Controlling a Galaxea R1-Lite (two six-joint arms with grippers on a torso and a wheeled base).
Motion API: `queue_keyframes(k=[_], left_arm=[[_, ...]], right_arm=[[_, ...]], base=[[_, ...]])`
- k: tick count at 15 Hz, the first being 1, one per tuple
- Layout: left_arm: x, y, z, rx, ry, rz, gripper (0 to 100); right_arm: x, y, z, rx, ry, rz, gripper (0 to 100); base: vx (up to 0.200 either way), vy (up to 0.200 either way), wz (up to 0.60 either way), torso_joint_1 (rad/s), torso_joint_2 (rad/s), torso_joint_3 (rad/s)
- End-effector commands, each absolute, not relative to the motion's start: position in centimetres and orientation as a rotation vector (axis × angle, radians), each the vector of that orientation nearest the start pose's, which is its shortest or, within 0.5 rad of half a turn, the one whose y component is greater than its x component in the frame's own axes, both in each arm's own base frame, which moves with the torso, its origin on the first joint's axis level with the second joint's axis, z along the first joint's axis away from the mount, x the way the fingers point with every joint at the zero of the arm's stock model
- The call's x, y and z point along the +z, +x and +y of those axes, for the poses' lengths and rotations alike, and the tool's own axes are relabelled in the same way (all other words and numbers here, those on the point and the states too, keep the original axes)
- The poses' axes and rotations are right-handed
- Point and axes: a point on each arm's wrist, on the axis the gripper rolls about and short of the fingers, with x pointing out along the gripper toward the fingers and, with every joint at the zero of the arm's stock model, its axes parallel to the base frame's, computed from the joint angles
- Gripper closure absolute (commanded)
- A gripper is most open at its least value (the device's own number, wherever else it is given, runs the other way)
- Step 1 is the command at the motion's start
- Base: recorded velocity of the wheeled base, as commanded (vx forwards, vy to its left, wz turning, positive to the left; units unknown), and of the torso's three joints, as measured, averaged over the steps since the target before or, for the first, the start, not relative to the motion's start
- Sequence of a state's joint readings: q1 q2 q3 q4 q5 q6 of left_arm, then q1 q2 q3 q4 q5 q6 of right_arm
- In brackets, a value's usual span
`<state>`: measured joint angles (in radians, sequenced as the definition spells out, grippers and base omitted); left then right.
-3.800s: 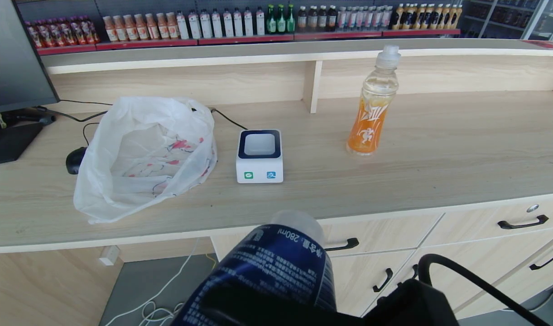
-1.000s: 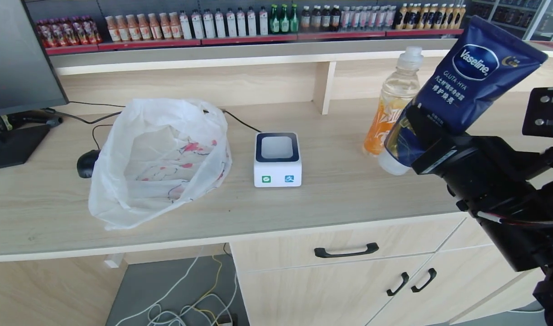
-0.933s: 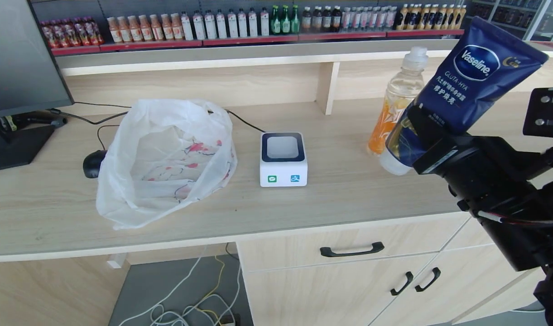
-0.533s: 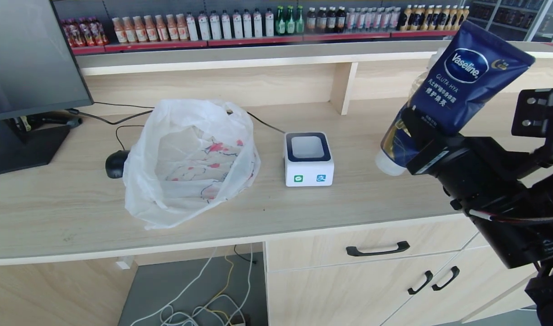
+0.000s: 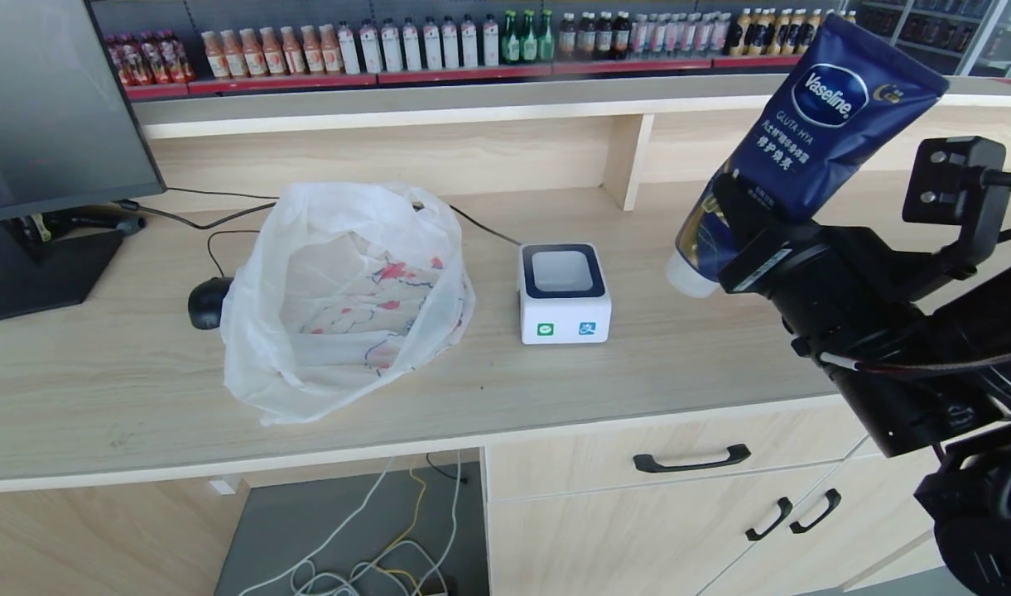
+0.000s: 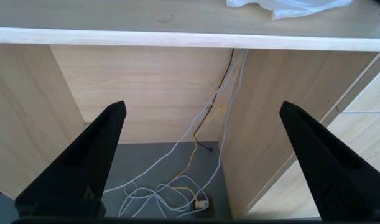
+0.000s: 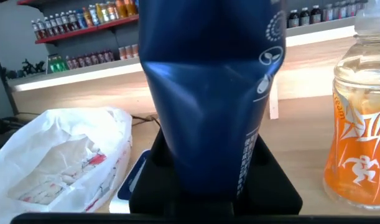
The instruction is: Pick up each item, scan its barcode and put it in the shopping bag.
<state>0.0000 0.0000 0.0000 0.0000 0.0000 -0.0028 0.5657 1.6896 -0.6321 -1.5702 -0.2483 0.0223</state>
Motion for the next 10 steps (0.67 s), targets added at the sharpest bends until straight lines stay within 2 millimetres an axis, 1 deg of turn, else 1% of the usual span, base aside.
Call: queue_keyframes(k=[1, 2, 3, 4, 5, 7, 8, 10], left_arm=[[7.5, -2.3, 0.0, 0.0, -0.003, 0.0, 0], [7.5, -2.3, 0.0, 0.0, -0.003, 0.0, 0], [7.5, -2.3, 0.0, 0.0, -0.003, 0.0, 0], [7.5, -2.3, 0.0, 0.0, -0.003, 0.0, 0], [7.5, -2.3, 0.0, 0.0, -0.003, 0.0, 0], [7.5, -2.3, 0.0, 0.0, -0.003, 0.0, 0], [7.5, -2.3, 0.0, 0.0, -0.003, 0.0, 0], [7.5, -2.3, 0.0, 0.0, -0.003, 0.0, 0]], right_arm=[[23.4, 23.7, 15.2, 0.344, 0.25, -0.473, 100], [23.5, 23.5, 15.9, 0.372, 0.27, -0.471, 100], [23.1, 23.0, 17.3, 0.423, 0.301, -0.448, 100], [22.7, 23.0, 18.4, 0.454, 0.307, -0.434, 100], [22.9, 23.4, 19.2, 0.467, 0.32, -0.443, 100], [23.6, 24.4, 20.2, 0.486, 0.36, -0.415, 100], [24.5, 24.8, 21.1, 0.511, 0.425, -0.373, 100], [25.4, 25.7, 21.9, 0.524, 0.494, -0.326, 100]], base=[[0.0, 0.0, 0.0, 0.0, 0.0, 0.0], [0.0, 0.0, 0.0, 0.0, 0.0, 0.0], [0.0, 0.0, 0.0, 0.0, 0.0, 0.0], [0.0, 0.0, 0.0, 0.0, 0.0, 0.0], [0.0, 0.0, 0.0, 0.0, 0.0, 0.0], [0.0, 0.0, 0.0, 0.0, 0.0, 0.0], [0.0, 0.0, 0.0, 0.0, 0.0, 0.0], [0.0, 0.0, 0.0, 0.0, 0.0, 0.0]])
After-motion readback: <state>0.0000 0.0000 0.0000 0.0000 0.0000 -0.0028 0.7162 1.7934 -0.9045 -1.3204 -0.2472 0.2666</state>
